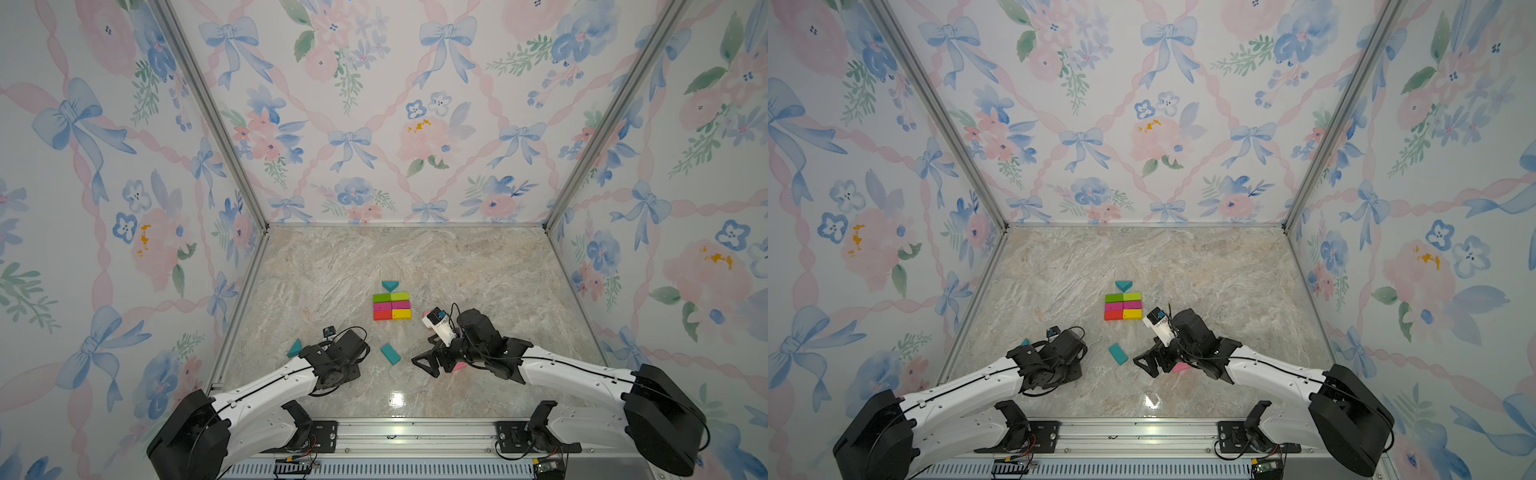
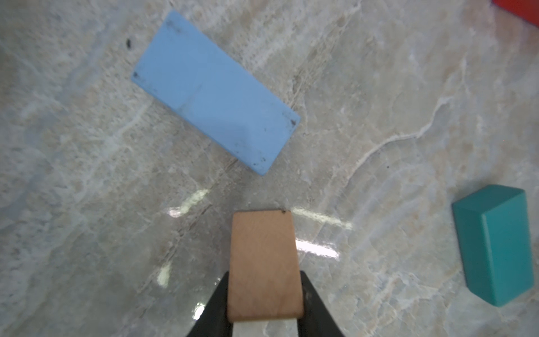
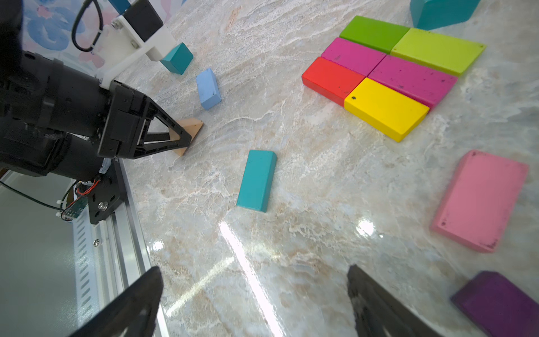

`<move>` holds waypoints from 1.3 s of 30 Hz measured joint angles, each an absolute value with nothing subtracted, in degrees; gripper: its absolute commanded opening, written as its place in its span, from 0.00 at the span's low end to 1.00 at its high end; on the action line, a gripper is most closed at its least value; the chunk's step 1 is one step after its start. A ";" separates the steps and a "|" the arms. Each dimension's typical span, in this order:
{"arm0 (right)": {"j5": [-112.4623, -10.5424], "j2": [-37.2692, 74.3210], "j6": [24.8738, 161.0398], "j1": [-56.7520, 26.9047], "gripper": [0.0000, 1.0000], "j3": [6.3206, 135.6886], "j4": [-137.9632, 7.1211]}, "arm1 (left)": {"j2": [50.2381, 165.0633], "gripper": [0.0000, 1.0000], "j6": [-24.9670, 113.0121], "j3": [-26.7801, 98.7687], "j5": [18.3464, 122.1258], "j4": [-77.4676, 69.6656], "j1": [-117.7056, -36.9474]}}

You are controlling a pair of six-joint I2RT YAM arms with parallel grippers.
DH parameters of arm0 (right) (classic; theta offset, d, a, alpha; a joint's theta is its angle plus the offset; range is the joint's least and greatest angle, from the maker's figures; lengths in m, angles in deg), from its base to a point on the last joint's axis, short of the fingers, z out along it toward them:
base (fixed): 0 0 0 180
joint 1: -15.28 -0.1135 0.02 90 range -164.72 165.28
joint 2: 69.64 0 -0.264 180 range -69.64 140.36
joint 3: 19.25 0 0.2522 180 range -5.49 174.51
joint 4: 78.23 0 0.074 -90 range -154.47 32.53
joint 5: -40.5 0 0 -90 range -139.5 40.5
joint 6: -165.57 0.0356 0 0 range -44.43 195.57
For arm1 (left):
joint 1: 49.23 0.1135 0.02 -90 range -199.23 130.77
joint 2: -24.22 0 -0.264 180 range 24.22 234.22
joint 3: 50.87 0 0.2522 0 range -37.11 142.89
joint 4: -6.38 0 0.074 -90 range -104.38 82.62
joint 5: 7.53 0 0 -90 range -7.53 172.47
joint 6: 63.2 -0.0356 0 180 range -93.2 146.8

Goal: Assemble a piece of candy with building blocks
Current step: Pick up the building block from the center of the board, then assemble the building block at the center of the board.

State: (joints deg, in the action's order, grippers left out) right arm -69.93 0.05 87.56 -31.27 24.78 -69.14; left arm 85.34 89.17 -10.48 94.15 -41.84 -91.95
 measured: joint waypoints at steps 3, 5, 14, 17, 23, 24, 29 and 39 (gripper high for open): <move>-69.93 -0.47 87.82 -31.27 0.99 24.45 -69.25 | 86.50 0.43 88.38 -9.56 94.72 -41.84 -91.95; -69.88 -0.76 88.00 -31.27 0.99 24.45 -69.25 | 87.03 0.43 88.12 -9.08 95.11 -41.82 -91.95; -69.86 -1.17 87.93 -31.27 0.99 24.45 -69.01 | 87.84 0.19 86.42 -8.40 96.16 -41.84 -91.95; -69.88 -1.17 87.63 -31.29 0.99 24.45 -68.98 | 87.88 0.13 85.91 -7.90 96.09 -42.04 -91.95; -69.38 -4.06 85.72 -33.74 0.99 24.43 -68.20 | 87.60 0.15 83.58 -2.15 92.97 -42.63 -93.08; -69.40 -4.73 85.40 -34.22 0.99 24.34 -68.46 | 87.36 0.15 82.72 -1.06 91.81 -42.50 -93.08; -69.21 -5.65 82.84 -36.25 0.99 24.03 -70.82 | 86.90 0.13 77.83 4.52 85.30 -41.08 -93.08; -69.54 0.45 75.36 -37.08 0.99 23.94 -79.21 | 86.77 0.09 69.15 4.73 67.92 -33.93 -87.58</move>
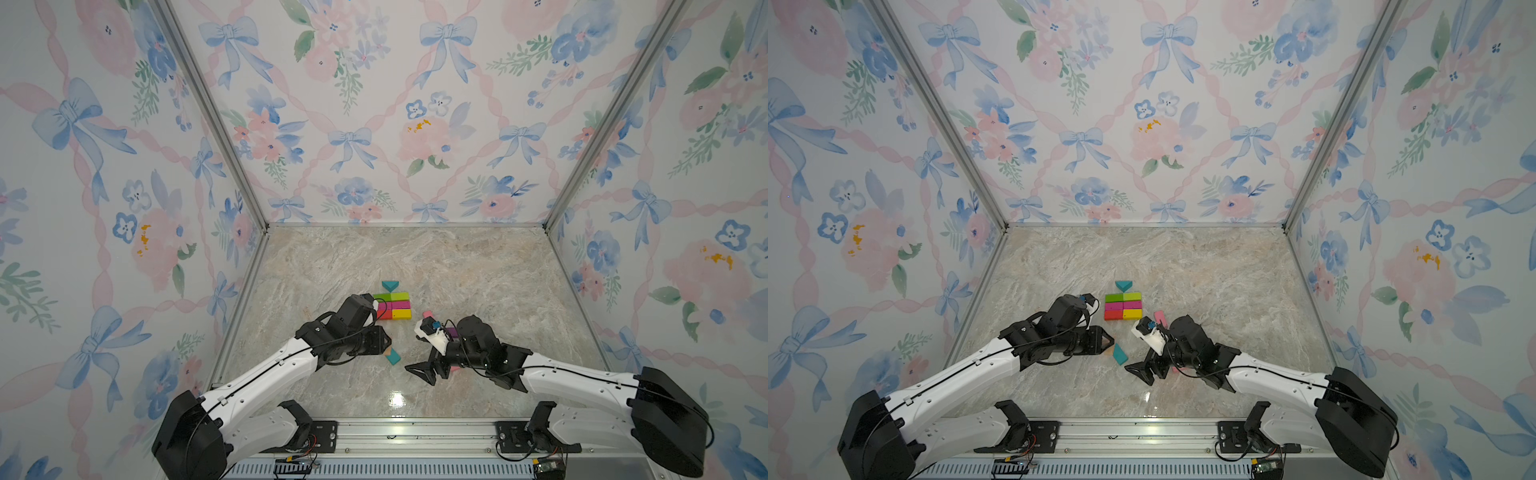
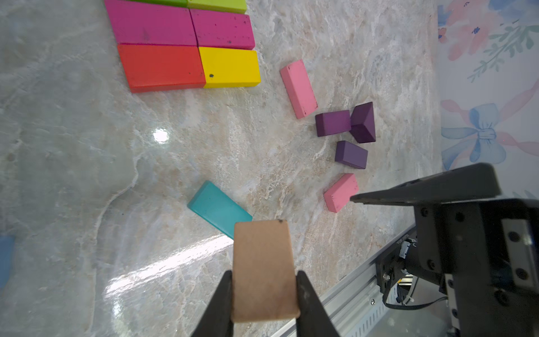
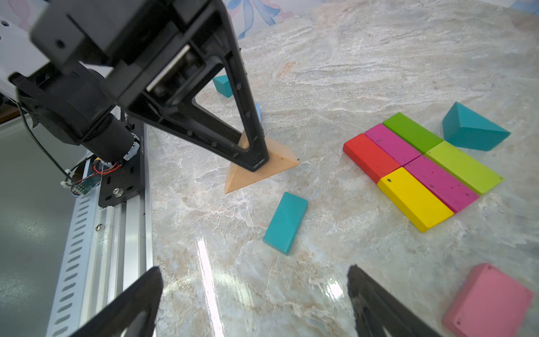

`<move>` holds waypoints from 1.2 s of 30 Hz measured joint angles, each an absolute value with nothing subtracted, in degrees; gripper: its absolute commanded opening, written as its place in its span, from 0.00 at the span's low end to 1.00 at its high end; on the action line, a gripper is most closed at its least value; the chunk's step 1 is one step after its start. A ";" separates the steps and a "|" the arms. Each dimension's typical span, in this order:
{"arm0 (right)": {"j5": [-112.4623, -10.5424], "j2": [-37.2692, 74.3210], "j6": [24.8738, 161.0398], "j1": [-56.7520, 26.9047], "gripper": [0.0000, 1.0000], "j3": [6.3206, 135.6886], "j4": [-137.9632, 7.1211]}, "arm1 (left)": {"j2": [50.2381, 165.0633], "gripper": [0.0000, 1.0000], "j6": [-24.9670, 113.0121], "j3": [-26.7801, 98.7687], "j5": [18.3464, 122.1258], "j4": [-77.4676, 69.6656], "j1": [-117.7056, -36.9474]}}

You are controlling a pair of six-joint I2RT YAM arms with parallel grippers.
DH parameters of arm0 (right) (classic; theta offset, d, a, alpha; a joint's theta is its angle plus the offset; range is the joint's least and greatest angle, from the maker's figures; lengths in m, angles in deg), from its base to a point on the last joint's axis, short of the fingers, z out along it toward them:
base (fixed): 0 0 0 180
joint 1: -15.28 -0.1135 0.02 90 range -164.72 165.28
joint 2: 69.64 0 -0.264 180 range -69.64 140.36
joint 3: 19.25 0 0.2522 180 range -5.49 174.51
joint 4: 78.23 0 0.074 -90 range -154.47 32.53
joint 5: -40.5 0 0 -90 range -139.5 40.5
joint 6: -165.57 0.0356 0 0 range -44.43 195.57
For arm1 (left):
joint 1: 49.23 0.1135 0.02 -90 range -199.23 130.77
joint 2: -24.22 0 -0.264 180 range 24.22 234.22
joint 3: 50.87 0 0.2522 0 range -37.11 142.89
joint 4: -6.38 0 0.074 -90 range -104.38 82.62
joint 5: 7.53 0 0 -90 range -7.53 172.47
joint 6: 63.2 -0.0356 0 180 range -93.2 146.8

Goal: Assemble a piece of candy with building blocks
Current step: Assemble the building block at the center of the board.

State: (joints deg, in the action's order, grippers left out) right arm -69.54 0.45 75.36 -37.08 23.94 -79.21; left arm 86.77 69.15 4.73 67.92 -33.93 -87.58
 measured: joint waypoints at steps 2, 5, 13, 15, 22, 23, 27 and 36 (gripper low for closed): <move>-69.75 3.07 74.51 -37.08 0.99 25.26 -79.96 | 86.17 0.09 68.21 3.53 64.58 -32.81 -85.24; -69.93 6.39 73.66 -37.08 0.99 27.40 -80.83 | 85.67 0.08 66.79 3.07 60.38 -32.14 -82.66; -69.84 11.16 72.83 -38.54 0.99 31.97 -82.73 | 85.65 0.06 64.21 3.07 53.67 -30.96 -80.52; -69.80 11.64 72.50 -38.57 0.99 32.58 -82.82 | 85.65 0.05 63.82 3.07 52.79 -30.96 -80.23; -69.14 13.45 70.75 -38.57 0.99 35.00 -82.29 | 85.41 0.05 62.94 1.39 51.05 -30.17 -80.14; -69.08 13.89 70.49 -38.57 0.99 35.38 -82.27 | 85.39 0.05 62.94 1.15 50.96 -30.21 -80.14; -68.77 14.78 69.94 -38.57 0.99 36.27 -82.05 | 85.28 0.04 62.94 0.89 50.87 -30.15 -80.12; -67.42 14.85 68.28 -39.79 0.95 36.97 -80.81 | 85.13 0.03 62.96 0.89 50.24 -30.10 -79.60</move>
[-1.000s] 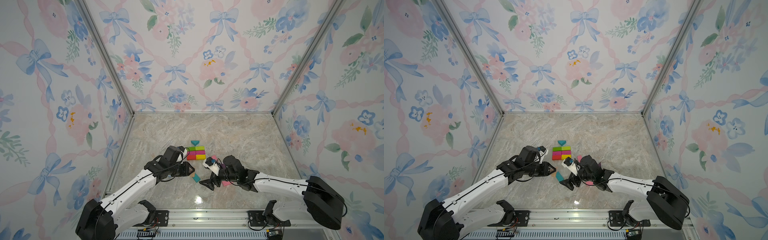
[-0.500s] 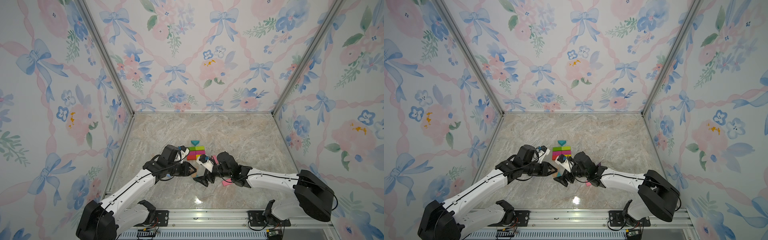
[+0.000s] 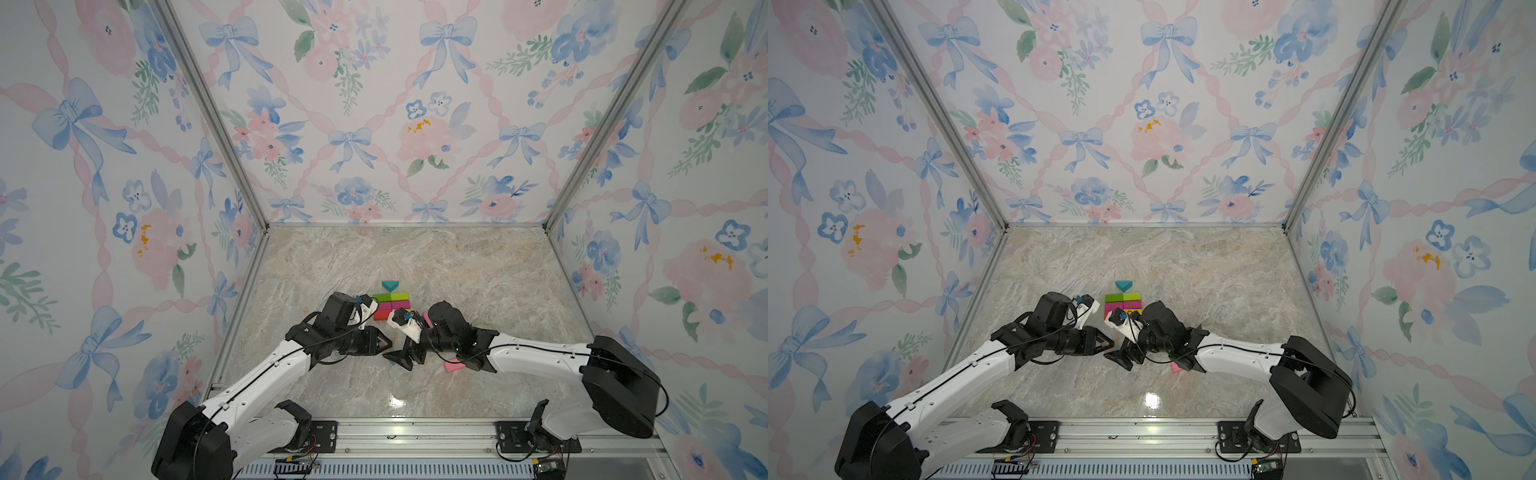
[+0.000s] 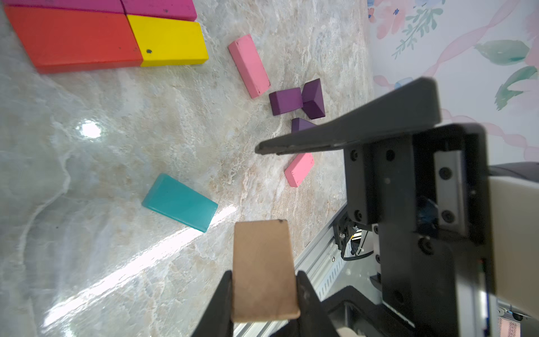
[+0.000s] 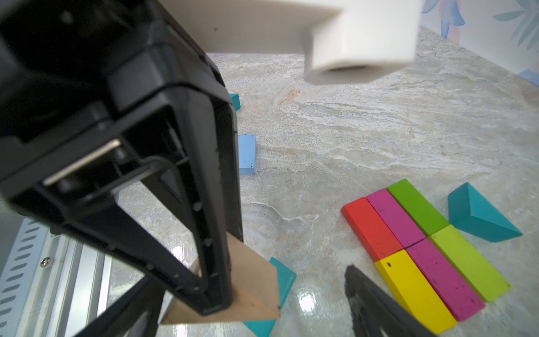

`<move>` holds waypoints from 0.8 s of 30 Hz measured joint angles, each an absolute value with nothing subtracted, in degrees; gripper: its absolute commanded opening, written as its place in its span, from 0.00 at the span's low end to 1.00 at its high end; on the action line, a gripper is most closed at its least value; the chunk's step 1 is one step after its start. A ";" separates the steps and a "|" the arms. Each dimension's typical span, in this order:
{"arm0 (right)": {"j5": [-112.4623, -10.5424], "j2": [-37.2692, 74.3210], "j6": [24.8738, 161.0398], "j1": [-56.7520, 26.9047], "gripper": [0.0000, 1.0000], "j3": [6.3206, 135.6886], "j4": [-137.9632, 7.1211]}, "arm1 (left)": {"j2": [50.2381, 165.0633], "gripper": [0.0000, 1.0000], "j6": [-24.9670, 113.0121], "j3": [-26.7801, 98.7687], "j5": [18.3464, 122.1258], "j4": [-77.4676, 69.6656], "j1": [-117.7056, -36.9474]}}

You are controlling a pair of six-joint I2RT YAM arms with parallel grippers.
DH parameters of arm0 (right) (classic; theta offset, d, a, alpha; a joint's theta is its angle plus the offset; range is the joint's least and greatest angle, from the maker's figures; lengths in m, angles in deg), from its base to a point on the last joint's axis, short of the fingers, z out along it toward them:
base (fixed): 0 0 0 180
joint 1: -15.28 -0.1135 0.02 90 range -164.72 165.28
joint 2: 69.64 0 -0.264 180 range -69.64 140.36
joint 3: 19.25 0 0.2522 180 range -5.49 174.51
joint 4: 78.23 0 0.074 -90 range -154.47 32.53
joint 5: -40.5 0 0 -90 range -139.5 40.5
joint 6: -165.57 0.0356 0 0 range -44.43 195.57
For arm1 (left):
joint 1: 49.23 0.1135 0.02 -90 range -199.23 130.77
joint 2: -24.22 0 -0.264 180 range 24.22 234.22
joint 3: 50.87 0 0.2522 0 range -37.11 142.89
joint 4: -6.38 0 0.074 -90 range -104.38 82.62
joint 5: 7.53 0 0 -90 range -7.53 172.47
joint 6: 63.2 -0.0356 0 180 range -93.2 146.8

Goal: Assemble a piece of candy with building blocks
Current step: Assemble the building block at the center of the board.

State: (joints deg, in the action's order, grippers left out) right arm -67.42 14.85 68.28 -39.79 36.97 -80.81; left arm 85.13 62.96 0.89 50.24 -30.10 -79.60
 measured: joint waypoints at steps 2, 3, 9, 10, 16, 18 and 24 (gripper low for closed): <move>-67.09 14.87 67.74 -40.36 0.94 37.01 -80.31 | 85.13 0.02 62.96 0.89 49.87 -30.13 -79.14; -67.04 14.87 67.47 -40.62 0.94 37.01 -80.00 | 85.13 0.02 62.96 0.89 49.67 -30.13 -78.81; -66.61 14.87 66.93 -40.97 0.91 37.01 -78.99 | 84.60 0.02 62.99 0.89 48.47 -30.10 -77.61; -66.58 14.87 66.91 -41.01 0.91 37.01 -78.99 | 84.45 0.02 62.99 0.89 48.27 -30.10 -77.54; -65.36 14.89 66.47 -41.08 0.88 37.15 -79.10 | 84.27 0.02 63.01 0.89 47.44 -30.08 -77.50; -64.84 14.94 66.32 -41.08 0.87 37.39 -79.21 | 84.27 0.02 63.01 0.89 47.40 -30.10 -77.50; -64.18 15.05 66.10 -41.15 0.83 38.04 -79.65 | 84.27 0.02 63.01 0.89 47.18 -29.62 -77.30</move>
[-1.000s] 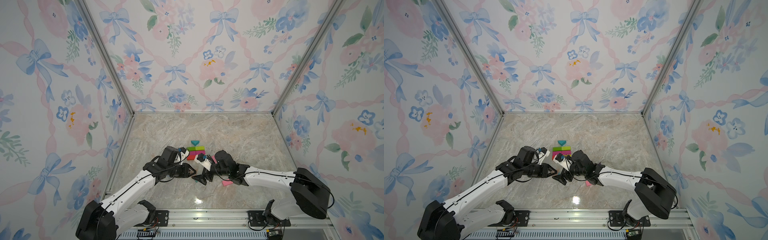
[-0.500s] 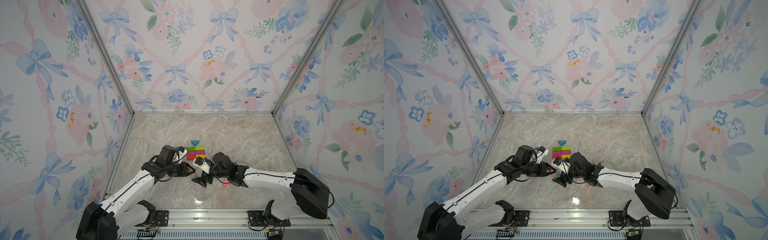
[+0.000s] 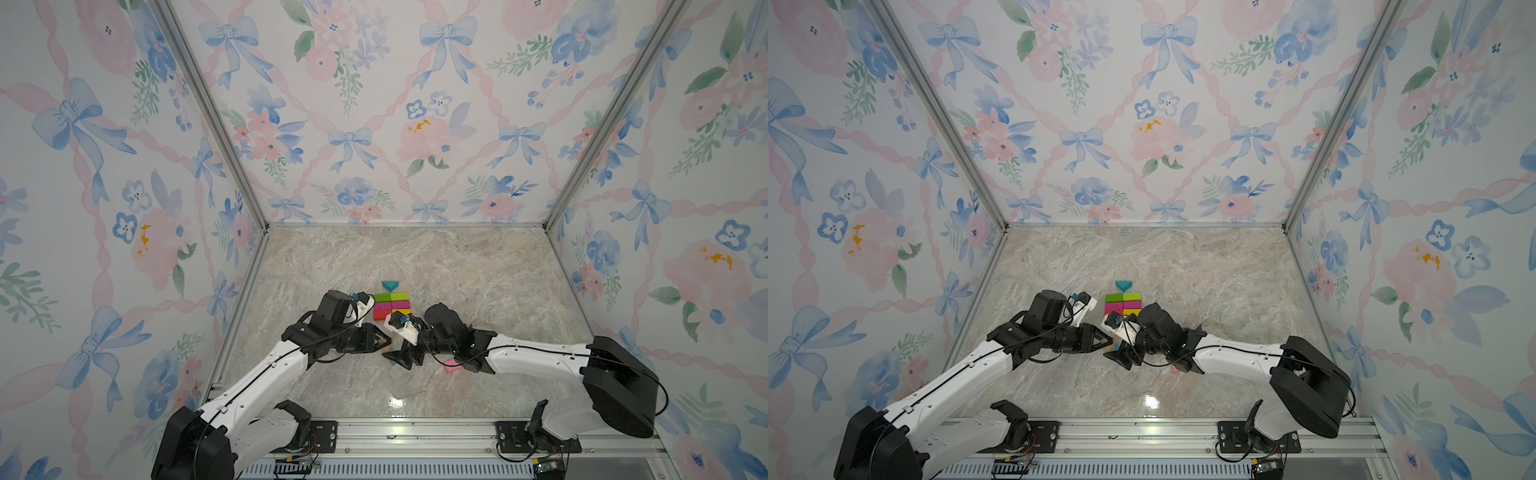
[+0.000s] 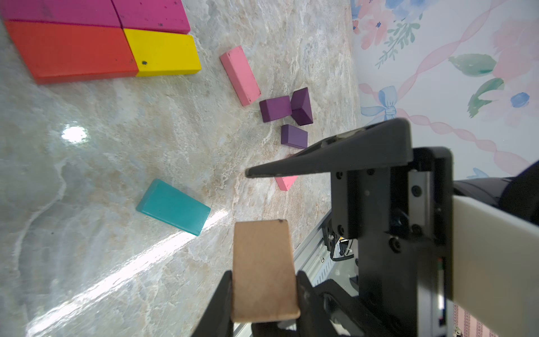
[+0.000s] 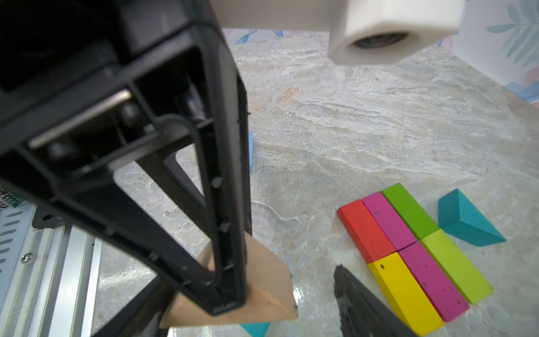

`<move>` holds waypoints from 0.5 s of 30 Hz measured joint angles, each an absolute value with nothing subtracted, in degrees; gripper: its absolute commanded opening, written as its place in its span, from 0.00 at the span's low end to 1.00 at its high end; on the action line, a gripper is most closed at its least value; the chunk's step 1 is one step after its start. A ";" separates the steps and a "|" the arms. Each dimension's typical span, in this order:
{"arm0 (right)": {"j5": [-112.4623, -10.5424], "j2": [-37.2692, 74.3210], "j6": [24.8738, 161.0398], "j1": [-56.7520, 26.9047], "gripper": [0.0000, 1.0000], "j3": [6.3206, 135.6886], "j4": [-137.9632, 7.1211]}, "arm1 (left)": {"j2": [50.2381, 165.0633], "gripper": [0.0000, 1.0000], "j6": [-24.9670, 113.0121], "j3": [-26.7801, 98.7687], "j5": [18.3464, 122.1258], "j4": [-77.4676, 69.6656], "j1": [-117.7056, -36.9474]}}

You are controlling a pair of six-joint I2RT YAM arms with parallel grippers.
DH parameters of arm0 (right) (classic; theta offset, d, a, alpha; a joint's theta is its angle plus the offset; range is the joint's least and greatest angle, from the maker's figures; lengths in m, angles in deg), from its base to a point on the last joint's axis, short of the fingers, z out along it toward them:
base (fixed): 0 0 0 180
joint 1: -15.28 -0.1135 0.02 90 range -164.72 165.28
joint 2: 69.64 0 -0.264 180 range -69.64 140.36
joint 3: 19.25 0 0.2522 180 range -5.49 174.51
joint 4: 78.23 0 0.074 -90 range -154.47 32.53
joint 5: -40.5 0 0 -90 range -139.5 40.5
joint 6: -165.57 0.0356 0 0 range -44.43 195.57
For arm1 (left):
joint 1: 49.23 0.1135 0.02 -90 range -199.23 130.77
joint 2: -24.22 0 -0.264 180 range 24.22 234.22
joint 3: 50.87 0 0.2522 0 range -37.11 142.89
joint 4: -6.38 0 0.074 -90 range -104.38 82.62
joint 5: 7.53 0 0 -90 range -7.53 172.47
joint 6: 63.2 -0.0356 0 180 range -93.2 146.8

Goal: Assemble a piece of candy with building blocks
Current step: Assemble the building block at the center of the board.

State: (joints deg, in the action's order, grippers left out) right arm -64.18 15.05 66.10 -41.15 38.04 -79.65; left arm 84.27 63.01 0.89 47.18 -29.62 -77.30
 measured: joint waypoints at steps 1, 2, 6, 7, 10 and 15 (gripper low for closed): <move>-64.14 15.05 66.10 -41.17 0.82 38.04 -79.69 | 84.27 0.02 63.01 0.89 47.18 -29.60 -77.28; -64.09 15.05 66.10 -41.19 0.81 38.06 -79.69 | 84.27 0.02 63.01 0.89 47.20 -29.51 -77.28; -64.03 15.05 66.10 -41.52 0.77 38.06 -79.74 | 84.27 0.02 63.01 0.89 47.11 -29.45 -77.28; -64.03 15.05 66.10 -41.58 0.76 38.06 -79.74 | 84.27 0.02 63.01 0.89 47.05 -29.43 -77.28; -64.03 15.05 66.10 -41.80 0.72 38.06 -79.80 | 84.27 0.02 63.01 0.89 47.00 -29.25 -77.24; -64.05 15.05 66.05 -42.22 0.64 38.09 -80.02 | 84.27 0.02 63.01 0.89 47.00 -29.10 -77.24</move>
State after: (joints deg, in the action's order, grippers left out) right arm -64.05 15.05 66.05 -42.22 38.09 -80.02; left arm 84.27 63.01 0.89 47.00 -29.10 -77.24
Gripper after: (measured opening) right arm 0.662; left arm 0.307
